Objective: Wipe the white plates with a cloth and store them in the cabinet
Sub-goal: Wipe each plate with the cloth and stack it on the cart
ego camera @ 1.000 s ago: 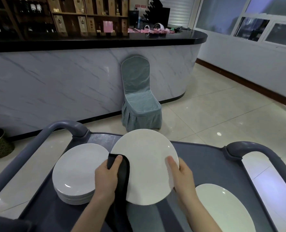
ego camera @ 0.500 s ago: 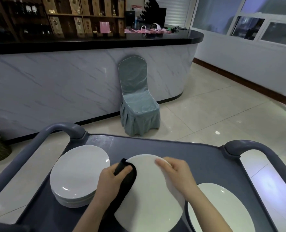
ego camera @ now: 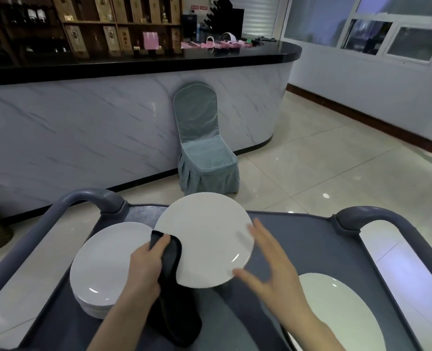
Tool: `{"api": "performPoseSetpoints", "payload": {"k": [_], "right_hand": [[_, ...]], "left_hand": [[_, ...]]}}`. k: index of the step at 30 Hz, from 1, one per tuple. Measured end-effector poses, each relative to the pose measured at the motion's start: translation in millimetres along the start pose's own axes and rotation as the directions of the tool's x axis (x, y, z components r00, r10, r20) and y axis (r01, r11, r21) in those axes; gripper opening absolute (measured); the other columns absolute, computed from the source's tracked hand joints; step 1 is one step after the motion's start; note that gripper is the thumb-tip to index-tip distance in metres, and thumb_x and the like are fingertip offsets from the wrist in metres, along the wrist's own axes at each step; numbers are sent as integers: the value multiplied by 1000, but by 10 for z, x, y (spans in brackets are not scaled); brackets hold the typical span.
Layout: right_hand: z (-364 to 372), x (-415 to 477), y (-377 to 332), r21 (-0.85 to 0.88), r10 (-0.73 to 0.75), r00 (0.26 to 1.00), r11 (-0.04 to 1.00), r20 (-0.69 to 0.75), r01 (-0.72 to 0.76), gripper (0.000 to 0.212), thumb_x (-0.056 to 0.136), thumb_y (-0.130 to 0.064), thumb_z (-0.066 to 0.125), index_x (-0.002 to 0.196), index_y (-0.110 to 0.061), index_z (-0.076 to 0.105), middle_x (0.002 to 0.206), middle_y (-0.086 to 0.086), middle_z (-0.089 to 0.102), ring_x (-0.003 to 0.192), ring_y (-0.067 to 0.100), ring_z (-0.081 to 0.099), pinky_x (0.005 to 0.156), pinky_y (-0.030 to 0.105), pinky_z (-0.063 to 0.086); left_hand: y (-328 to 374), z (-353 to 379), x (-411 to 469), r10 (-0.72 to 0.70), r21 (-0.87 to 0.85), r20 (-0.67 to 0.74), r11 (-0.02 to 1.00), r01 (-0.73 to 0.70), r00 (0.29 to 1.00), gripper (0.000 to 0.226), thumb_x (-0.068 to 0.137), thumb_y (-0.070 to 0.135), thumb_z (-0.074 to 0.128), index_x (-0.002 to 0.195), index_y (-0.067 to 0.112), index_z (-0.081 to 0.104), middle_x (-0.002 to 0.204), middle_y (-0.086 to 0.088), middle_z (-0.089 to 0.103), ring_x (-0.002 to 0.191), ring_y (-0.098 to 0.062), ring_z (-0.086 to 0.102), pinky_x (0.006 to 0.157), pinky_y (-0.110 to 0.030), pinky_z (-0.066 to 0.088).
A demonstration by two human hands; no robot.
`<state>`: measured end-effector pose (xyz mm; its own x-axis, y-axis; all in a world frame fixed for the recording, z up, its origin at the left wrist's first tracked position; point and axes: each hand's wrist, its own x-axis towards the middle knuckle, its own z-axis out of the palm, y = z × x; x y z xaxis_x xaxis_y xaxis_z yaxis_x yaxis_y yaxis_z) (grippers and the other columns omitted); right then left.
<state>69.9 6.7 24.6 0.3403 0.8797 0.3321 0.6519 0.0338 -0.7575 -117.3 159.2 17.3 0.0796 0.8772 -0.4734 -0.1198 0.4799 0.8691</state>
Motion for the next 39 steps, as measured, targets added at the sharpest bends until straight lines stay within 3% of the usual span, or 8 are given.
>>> {"api": "performPoseSetpoints", "payload": {"k": [3,7,14,18,23,27,32,39], "right_hand": [[5,11,51,-463,-412,835,698,364,546,65,85,-48,71,143,-25,52,156,0,40,145,19,36,118,42,31],[124,3,-31,-458,-501,744,587,443,668,40,93,-24,52,131,-22,65,140,-1,59,127,21,58,98,37,52],[253,-23,-317,3,-76,967,997,245,78,44,100,-34,55,144,-34,49,138,-25,54,126,-10,50,104,13,38],[363,-35,-477,205,114,992,971,58,-124,21,96,-51,46,89,-40,63,74,-21,62,69,-8,54,64,11,39],[323,227,-492,486,499,863,774,-76,-405,49,99,-49,47,76,-11,69,73,1,73,70,12,64,68,28,51],[288,338,-510,534,612,787,691,-74,-487,52,102,-43,41,81,-9,74,82,9,76,82,24,72,79,41,56],[383,102,-630,440,531,838,788,-129,-431,47,97,-48,46,63,-21,63,55,-11,63,48,-1,50,49,13,40],[284,346,-513,500,627,776,696,-71,-516,56,100,-46,43,71,-5,68,70,11,71,65,16,62,66,36,52]], "left_hand": [[106,-29,52,-53,128,99,991,40,994,25,87,21,71,94,-3,71,96,-24,73,96,-43,68,92,-59,52],[148,27,20,-74,174,106,983,54,992,29,87,27,69,94,-2,72,95,-23,73,88,-39,70,84,-48,54],[51,444,-284,-245,-34,234,965,259,941,73,77,78,52,97,10,69,88,-12,74,76,-26,72,67,-33,53],[-81,688,-410,-19,129,285,991,-19,958,66,89,74,38,123,22,57,127,-4,58,122,-19,53,110,-35,35],[-367,811,-598,525,354,391,672,-651,755,59,103,35,29,156,20,8,164,7,6,150,-7,3,123,-36,10],[-682,759,-521,514,468,552,460,-754,656,58,102,42,17,153,30,-7,160,23,-12,146,3,-14,123,-42,5],[-336,783,-381,408,231,456,804,-548,791,42,102,41,29,133,65,14,146,41,10,148,2,8,123,-42,10],[-551,718,-613,596,303,632,397,-866,495,53,100,41,22,146,55,-2,156,35,-4,148,3,0,121,-27,6]]}}
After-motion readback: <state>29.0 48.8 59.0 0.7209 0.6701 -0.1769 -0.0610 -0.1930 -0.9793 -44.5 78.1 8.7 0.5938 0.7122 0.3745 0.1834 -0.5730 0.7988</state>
